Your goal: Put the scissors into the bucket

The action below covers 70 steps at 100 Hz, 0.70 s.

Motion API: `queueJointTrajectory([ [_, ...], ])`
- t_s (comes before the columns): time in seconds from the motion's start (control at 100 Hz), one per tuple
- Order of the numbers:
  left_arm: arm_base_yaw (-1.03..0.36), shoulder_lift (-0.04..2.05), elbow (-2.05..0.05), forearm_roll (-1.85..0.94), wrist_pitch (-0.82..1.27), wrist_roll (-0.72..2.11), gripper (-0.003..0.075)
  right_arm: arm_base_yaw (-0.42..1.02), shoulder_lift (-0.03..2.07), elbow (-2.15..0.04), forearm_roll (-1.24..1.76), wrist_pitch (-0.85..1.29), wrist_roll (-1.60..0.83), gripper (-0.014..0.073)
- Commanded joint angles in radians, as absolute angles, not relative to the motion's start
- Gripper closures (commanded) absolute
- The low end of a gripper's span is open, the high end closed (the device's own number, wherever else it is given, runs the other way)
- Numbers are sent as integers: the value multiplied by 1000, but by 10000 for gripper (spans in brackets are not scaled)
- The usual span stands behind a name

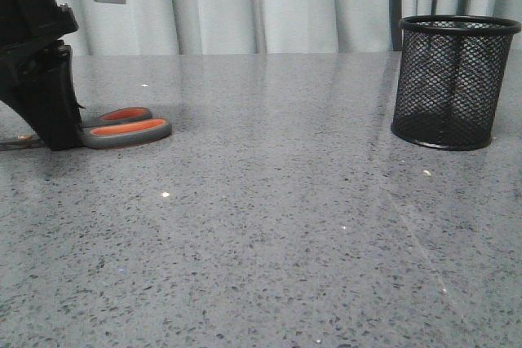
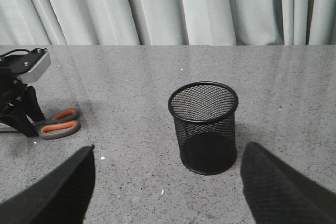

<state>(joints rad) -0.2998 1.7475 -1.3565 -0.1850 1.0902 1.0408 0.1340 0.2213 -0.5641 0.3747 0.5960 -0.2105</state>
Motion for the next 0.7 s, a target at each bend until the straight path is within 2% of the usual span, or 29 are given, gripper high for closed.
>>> queueJointTrajectory([
  [0.0,-301,1722,-1369,-219,1066,1040,730,133,243,-584,398,533,-219,75],
  [0.55,-301,1576,-1370,-223,1017,1040,730,133,243,-584,406,539,-219,75],
  [0.69,-301,1512,-1370,-305,976,1040,730,133,245,-584,475,539,-245,75],
])
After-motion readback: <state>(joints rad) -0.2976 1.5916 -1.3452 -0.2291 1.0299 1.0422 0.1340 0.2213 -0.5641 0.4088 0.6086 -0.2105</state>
